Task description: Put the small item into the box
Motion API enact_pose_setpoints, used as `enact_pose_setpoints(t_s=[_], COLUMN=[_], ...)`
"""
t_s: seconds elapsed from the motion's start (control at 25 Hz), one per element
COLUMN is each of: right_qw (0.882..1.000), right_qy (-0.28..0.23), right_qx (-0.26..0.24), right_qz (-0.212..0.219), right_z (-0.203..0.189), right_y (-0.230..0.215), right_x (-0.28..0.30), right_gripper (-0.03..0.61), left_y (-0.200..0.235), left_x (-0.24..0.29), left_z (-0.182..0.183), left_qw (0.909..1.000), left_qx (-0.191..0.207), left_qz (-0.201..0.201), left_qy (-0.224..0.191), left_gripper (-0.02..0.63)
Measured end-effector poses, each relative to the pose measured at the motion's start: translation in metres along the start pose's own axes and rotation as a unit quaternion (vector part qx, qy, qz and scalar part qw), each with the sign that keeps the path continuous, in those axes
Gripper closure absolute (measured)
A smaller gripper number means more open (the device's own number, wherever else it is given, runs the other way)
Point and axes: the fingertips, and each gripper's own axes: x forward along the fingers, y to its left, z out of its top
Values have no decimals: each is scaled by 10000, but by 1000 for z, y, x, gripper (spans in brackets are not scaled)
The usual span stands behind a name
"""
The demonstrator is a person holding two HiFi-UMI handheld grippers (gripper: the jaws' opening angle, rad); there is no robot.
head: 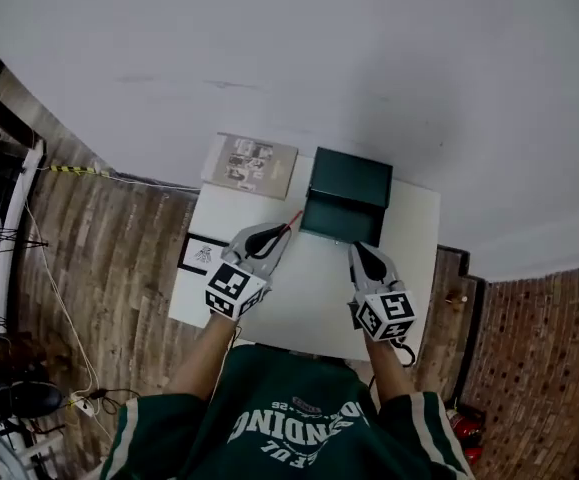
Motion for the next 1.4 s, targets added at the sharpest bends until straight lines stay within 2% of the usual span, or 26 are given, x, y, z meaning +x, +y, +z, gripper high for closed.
enact_pose_setpoints(t_s=[0.16,0.32,0.48,0.72,0.88,1.12,1.4], right_qw=[9991,9978,9980,9984,9982,9962,9937], right_qy=[-6,36,71,125,170,266,390], right_qx=[97,210,199,249,331,552,685], right_qz=[-402,-630,-601,-501,-477,-612,-794], right_z=[0,-6,-8,-11,-18,-38,-57], right_y=[-13,-26,-39,-56,-66,-84,-107], right_x=[7,3,4,2,2,-11,-27], right_gripper=[575,575,575,575,575,575,575], left_y=[6,3,9,11,5,-14,-29], left_x=[24,42,59,67,83,108,143], left_z=[-4,-8,-6,-6,-24,-62,-84], left_qw=[9991,9979,9979,9986,9973,9912,9805], left_qx=[-57,-84,110,107,134,199,558], left_qz=[-416,-624,-609,-439,-498,-797,-1162], left_qy=[87,142,201,275,517,1036,1485], left_gripper=[548,548,548,548,548,548,548])
